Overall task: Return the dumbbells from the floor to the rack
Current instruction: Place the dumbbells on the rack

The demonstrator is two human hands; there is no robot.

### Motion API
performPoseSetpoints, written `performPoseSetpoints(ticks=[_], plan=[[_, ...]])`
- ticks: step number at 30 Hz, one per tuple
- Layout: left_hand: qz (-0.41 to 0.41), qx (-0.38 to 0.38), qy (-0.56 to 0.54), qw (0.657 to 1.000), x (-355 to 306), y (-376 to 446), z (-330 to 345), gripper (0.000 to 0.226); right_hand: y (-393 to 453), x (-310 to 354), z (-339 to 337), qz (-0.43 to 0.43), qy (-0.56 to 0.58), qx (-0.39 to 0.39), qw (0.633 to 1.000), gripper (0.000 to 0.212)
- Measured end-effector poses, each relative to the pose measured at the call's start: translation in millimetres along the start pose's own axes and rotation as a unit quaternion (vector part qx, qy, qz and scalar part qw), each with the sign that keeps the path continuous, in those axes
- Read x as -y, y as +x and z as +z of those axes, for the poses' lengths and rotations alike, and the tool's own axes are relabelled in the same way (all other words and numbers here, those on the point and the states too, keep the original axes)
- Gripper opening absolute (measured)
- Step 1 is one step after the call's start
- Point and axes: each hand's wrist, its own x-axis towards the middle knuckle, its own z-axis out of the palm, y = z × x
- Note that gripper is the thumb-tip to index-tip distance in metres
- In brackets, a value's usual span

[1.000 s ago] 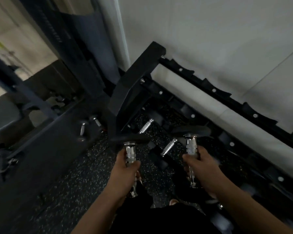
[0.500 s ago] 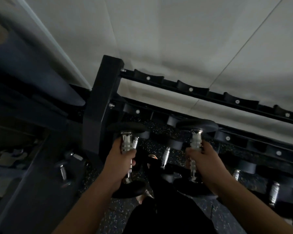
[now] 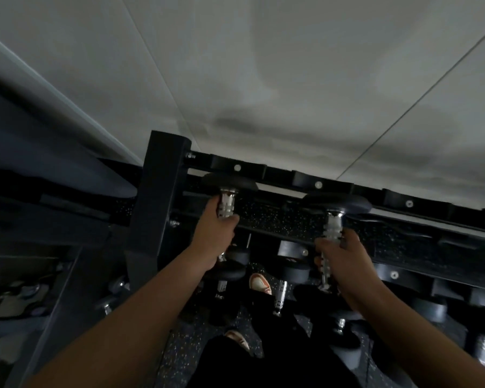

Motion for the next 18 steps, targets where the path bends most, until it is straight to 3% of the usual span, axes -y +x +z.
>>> performPoseSetpoints(ticks=[8, 18], plan=[[-0.001, 0.015, 0.022, 1.000, -9, 73, 17, 0.044, 35, 6, 7, 0.012, 0.012, -0.030, 0.999, 0.022], [-0.012, 0.036, 0.080, 0.996, 3, 95, 13, 0.042, 55, 4, 12, 0.030, 0.035, -0.023, 0.999, 0.019]])
